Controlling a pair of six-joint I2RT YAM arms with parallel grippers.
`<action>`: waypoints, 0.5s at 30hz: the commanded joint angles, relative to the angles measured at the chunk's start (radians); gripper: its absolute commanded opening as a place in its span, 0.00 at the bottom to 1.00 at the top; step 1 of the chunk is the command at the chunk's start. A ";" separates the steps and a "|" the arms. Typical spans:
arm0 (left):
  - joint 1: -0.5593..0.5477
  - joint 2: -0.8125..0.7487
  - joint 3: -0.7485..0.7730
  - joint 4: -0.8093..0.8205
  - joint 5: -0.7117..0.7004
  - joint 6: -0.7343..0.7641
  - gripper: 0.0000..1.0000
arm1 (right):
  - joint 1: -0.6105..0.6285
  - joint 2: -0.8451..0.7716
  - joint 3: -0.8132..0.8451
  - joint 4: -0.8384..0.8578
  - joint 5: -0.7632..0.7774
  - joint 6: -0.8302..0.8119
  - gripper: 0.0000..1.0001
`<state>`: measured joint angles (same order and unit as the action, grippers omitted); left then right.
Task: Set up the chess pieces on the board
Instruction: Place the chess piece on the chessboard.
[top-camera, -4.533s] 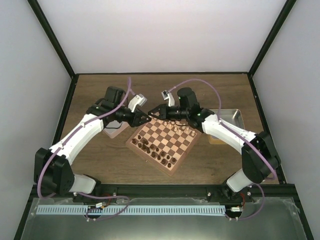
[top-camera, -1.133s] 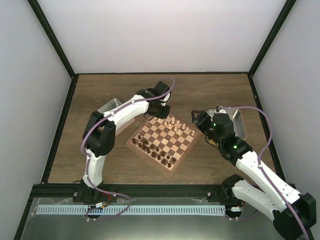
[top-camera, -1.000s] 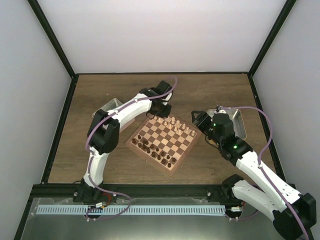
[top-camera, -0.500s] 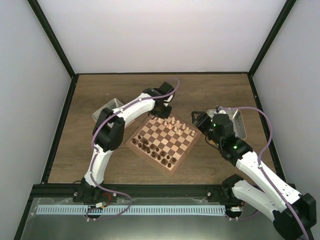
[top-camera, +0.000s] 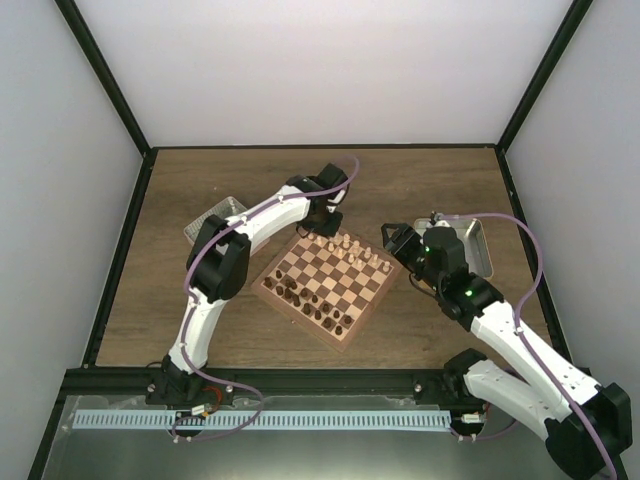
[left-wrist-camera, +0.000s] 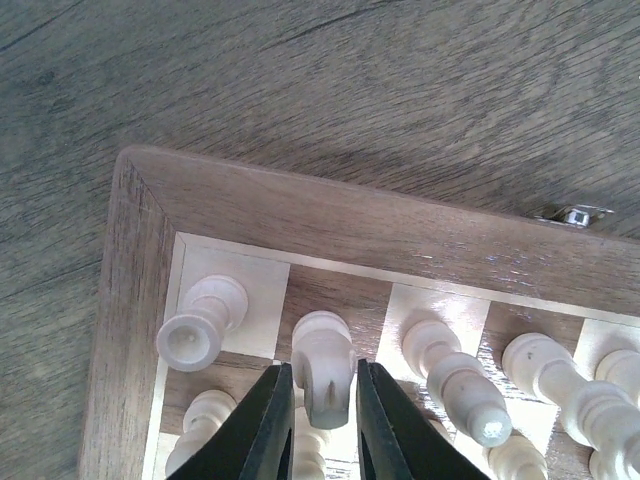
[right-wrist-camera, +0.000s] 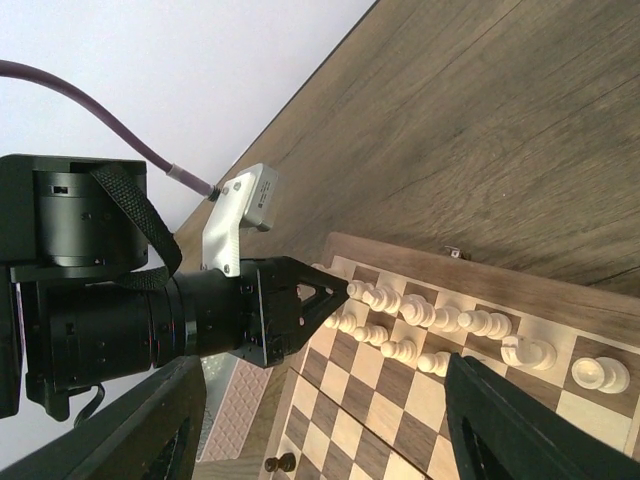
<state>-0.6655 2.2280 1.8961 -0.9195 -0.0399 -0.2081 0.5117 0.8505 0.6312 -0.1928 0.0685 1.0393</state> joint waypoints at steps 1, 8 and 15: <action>0.004 0.015 0.031 -0.004 0.013 0.012 0.20 | -0.007 0.000 -0.003 0.017 -0.001 -0.007 0.68; 0.006 0.008 0.045 -0.003 0.021 0.013 0.20 | -0.007 -0.006 -0.005 0.014 -0.004 -0.004 0.67; 0.008 -0.061 0.052 -0.028 0.023 0.010 0.25 | -0.007 -0.012 -0.003 0.013 -0.013 -0.005 0.68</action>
<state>-0.6655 2.2269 1.9152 -0.9226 -0.0219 -0.2039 0.5117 0.8520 0.6308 -0.1905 0.0544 1.0397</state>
